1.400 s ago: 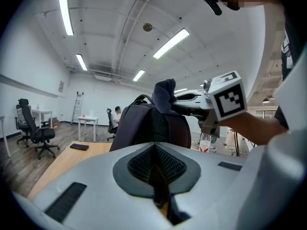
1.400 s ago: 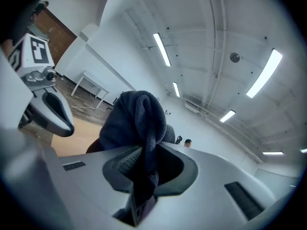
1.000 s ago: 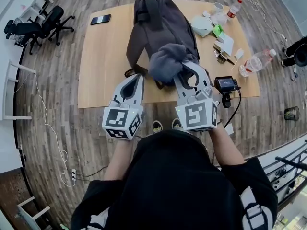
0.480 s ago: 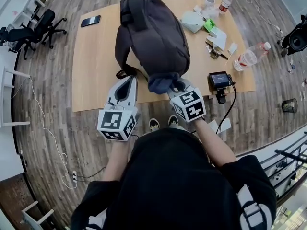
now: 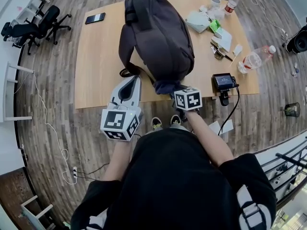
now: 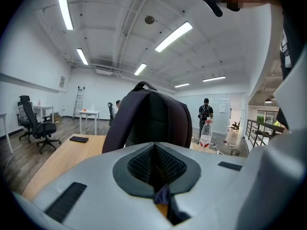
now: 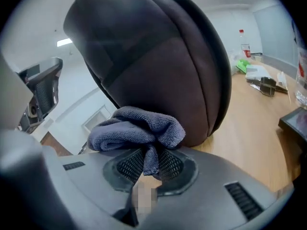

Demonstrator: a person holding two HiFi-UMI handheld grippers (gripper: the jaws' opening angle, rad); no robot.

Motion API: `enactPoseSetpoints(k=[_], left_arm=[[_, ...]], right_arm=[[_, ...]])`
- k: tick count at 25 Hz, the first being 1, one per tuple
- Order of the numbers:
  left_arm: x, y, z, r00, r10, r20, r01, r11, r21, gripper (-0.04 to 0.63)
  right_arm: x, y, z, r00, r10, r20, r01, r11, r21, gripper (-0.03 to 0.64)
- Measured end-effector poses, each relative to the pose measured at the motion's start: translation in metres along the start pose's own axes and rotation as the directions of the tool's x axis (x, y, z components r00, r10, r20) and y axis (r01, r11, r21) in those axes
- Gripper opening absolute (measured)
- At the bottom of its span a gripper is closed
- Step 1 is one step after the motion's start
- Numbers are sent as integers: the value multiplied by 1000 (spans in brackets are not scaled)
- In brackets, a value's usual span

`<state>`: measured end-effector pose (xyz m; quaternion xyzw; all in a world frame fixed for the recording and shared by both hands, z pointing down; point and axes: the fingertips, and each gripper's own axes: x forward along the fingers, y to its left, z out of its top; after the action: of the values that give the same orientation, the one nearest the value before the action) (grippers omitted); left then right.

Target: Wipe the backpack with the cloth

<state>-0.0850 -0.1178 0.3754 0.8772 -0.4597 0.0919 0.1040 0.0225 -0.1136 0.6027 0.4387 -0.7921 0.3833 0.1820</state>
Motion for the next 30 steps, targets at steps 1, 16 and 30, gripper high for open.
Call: enactPoseSetpoints(k=[1, 16, 30], left_arm=[[0, 0, -1, 1000, 0, -2, 0, 1000, -3, 17], [2, -4, -4, 1000, -11, -10, 11, 1000, -9, 17], [20, -13, 5, 998, -56, 2, 56, 998, -7, 16]], right_arm=[[2, -4, -3, 1000, -2, -7, 3, 1000, 11, 60], [-57, -37, 39, 991, -99, 90, 106, 991, -79, 60], [-182, 87, 203, 885, 173, 432, -78, 970, -230, 60]])
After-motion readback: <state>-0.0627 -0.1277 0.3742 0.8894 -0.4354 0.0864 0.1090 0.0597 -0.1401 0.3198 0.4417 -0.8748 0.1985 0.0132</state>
